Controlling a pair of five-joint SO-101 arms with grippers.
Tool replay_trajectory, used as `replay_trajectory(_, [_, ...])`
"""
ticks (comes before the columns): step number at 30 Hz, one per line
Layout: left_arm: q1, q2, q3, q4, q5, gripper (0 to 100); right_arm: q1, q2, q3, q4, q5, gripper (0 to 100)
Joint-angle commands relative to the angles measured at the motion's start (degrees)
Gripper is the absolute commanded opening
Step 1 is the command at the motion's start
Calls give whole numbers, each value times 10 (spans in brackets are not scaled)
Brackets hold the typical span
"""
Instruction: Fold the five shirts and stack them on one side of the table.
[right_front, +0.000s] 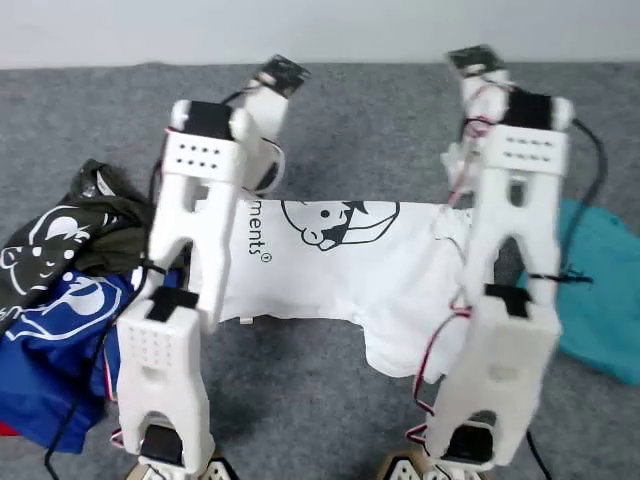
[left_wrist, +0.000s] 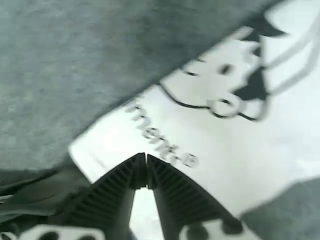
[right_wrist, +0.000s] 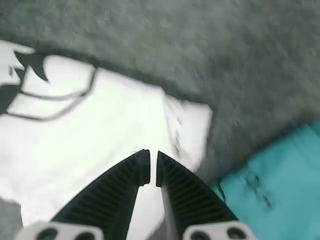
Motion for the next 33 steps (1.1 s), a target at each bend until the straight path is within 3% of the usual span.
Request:
replay_trajectory(1, [47, -75, 47, 15, 4, 8, 58, -150, 76, 25, -3, 39])
replay_trajectory(10, [171, -97, 102, 15, -14, 8, 228, -359, 252, 24, 75, 40])
replay_trajectory(20, [338, -91, 113, 15, -31, 10, 441, -452, 370, 24, 168, 40])
replay_trajectory(26, [407, -91, 159, 1, -29, 145, 515, -460, 401, 23, 224, 40])
replay_trajectory(33, [439, -90, 247, -84, -28, 160, 555, -461, 404, 23, 229, 40])
